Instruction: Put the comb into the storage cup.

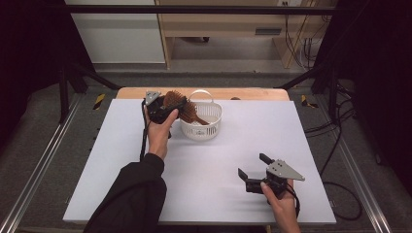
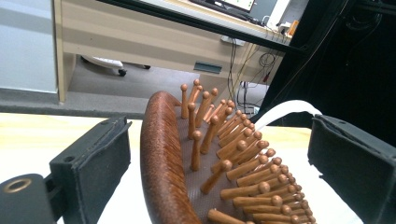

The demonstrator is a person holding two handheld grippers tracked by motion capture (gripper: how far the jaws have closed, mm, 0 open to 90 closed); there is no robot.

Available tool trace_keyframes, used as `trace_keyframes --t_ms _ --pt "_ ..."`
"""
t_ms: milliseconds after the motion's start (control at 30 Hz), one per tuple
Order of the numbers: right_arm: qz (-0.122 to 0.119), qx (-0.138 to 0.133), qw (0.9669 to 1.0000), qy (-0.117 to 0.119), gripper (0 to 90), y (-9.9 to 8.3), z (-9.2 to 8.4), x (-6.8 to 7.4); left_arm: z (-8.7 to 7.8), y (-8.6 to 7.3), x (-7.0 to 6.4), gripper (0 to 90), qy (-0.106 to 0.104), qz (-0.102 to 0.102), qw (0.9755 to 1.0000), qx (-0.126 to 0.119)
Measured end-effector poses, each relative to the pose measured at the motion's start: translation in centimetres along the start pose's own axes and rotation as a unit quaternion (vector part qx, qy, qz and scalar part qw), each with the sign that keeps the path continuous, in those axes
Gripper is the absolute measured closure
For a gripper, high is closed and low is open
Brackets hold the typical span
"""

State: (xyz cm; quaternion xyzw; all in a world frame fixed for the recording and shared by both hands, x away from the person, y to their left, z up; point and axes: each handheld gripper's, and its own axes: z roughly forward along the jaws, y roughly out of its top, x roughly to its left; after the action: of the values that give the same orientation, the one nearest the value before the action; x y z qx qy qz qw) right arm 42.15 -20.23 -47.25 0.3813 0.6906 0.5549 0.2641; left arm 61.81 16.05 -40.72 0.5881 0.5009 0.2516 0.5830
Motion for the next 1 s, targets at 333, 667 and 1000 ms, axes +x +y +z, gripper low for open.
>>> trace_keyframes --t_ms 333,667,1000 --pt "-0.002 0.001 1.0000 -0.001 3.3 -0.01 0.08 0.04 -0.28 0.24 -0.16 5.4 0.000 0.010 0.9999 -0.001" --pt "-0.001 0.002 1.0000 0.000 3.2 -0.02 0.09 0.09 -0.50 0.46 -0.08 5.3 0.001 0.009 0.9999 -0.006" --pt "-0.003 0.002 1.0000 0.000 3.3 -0.01 0.09 0.08 -0.81 0.85 0.03 4.8 0.000 0.012 0.9998 -0.014"
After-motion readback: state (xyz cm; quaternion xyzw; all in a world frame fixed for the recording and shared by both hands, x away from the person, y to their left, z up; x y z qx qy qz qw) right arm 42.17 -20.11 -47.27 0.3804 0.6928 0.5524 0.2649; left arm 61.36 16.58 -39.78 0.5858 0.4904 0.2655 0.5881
